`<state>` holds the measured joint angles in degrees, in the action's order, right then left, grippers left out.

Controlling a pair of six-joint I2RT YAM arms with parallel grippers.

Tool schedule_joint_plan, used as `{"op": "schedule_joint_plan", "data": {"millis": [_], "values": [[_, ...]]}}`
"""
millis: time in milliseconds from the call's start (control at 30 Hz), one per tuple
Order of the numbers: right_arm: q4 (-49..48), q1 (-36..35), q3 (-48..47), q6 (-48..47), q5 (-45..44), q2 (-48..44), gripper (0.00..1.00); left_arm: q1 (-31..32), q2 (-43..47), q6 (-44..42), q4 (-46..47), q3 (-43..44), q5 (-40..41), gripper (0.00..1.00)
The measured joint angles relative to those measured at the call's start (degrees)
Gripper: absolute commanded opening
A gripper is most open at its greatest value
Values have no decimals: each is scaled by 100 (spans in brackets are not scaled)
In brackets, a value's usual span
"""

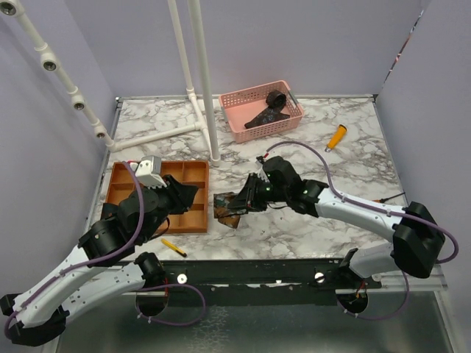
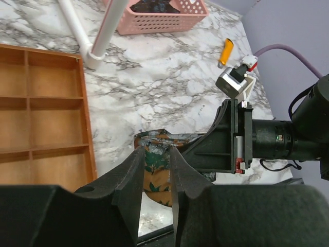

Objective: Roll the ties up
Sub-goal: Pick up the tie at the center of the board, then place the tie in the storage box.

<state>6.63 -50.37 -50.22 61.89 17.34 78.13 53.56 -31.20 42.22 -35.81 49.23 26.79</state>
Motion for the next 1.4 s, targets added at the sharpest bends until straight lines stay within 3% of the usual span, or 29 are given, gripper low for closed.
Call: {"op": "schedule_joint_plan", "data": {"millis": [267,733,1400], "values": [[-20,-376,-962,201,367,1095,0,0,446,31,-708,216,573,29],[55,-496,-2391,514,636,2983,0,2,741,39,-1075,286,844,31],[372,-632,-2951,1045,778,3823,0,2,767,33,-1167,48,837,31]]}}
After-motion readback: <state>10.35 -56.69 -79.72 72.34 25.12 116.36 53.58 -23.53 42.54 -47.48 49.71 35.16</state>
